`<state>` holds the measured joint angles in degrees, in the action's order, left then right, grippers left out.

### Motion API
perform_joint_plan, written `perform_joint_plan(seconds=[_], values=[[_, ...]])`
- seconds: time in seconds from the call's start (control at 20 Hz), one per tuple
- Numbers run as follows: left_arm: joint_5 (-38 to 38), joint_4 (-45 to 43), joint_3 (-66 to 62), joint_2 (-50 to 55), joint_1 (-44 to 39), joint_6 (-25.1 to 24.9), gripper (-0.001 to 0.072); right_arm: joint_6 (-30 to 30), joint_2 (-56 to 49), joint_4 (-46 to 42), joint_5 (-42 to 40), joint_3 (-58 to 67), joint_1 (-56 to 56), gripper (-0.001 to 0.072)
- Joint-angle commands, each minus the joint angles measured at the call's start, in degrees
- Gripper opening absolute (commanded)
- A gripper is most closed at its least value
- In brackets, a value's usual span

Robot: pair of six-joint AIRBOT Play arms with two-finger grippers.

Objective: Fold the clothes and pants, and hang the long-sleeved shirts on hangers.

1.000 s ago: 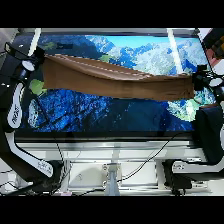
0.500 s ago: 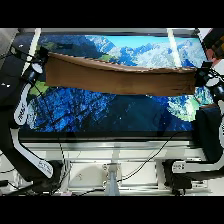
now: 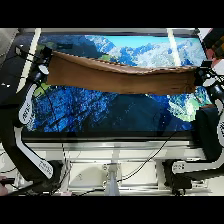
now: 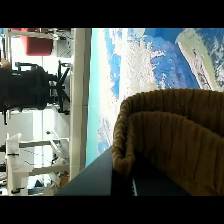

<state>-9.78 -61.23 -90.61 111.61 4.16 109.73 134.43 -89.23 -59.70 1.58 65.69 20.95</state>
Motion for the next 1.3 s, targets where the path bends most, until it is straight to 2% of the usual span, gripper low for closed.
perform_joint_plan(seconds=[0.0, 0.05, 0.1, 0.15, 0.2, 0.25, 0.3, 0.4, 0.5, 0.55, 0.65, 0.75, 0.85, 0.9, 1.0, 1.1, 1.25], values=[[-0.63, -0.2, -0.07, 1.16, -0.57, 0.02, 0.0018, 0.04, -0.11, -0.07, -1.88, 0.02, -0.15, 0.0038], [-1.01, -0.22, -0.04, 1.36, -0.61, 0.0, 0.0019, 0.02, -0.11, -0.09, -2.71, 0.02, -0.15, 0.0038], [-1.77, -0.24, -0.04, 1.42, -0.61, -0.02, 0.0064, -0.09, -0.11, -0.17, -3.13, 0.02, -0.15, 0.0067], [-2.67, -0.24, -0.04, 1.49, -0.61, -0.02, 0.036, -0.15, -0.11, -0.72, -3.13, 0.02, -0.15, 0.023], [-2.89, -0.26, -0.04, 1.49, -0.61, -0.02, 0.0699, -0.17, -0.11, -0.76, -3.1, 0.02, -0.15, 0.0492], [-2.71, -0.46, -0.04, 1.46, -0.61, 0.0, 0.0683, -0.17, -0.11, -0.76, -3.06, 0.02, -0.15, 0.0637], [-2.14, -0.46, -0.04, 1.25, -0.61, -0.02, 0.0687, -0.2, -0.04, -0.9, -2.49, 0.02, -0.15, 0.0665], [-0.46, -0.81, -0.04, 0.04, -0.44, -0.42, 0.0687, -0.52, 0.42, -2.86, -0.74, 0.02, -0.13, 0.0664], [5.77, -7.82, -0.04, -1.95, 0.5, -2.23, 0.0688, -0.92, 1.46, -8.07, 2.16, 0.02, 0.26, 0.0664], [11.98, -13.27, -0.04, -3.41, 1.44, -3.04, 0.0687, -3.52, 2.19, -9.88, 4.11, 0.02, 0.48, 0.0664], [27.5, -20.2, -0.04, -6.25, 4.24, -3.06, 0.0687, -15.17, 3.93, -11.06, 8.79, 0.02, 0.9, 0.0663], [42.6, -20.2, -0.04, -8.04, 8.11, -3.06, 0.0687, -24.15, 5.29, -11.08, 13.18, 0.02, 1.31, 0.0663], [56.65, -20.13, -0.04, -8.74, 12.2, -3.74, 0.0685, -28.06, 5.7, -11.08, 16.28, 0.02, 1.31, 0.0663], [62.64, -19.65, -0.02, -8.66, 14.23, -5.88, 0.0685, -28.15, 5.68, -11.06, 17.38, 0.02, 1.31, 0.0663], [70.05, -14.99, 0.02, -8.0, 17.97, -12.9, 0.0684, -28.15, 5.7, -11.06, 18.47, 0.02, 1.31, 0.0663], [73.55, -5.22, 0.09, -6.8, 21.44, -17.88, 0.0684, -28.15, 5.7, -11.04, 18.6, 0.02, 1.31, 0.0663], [73.64, 6.21, 0.09, -4.63, 23.93, -22.01, 0.069, -28.13, 5.7, -11.02, 18.93, 0.02, 1.31, 0.0662]])
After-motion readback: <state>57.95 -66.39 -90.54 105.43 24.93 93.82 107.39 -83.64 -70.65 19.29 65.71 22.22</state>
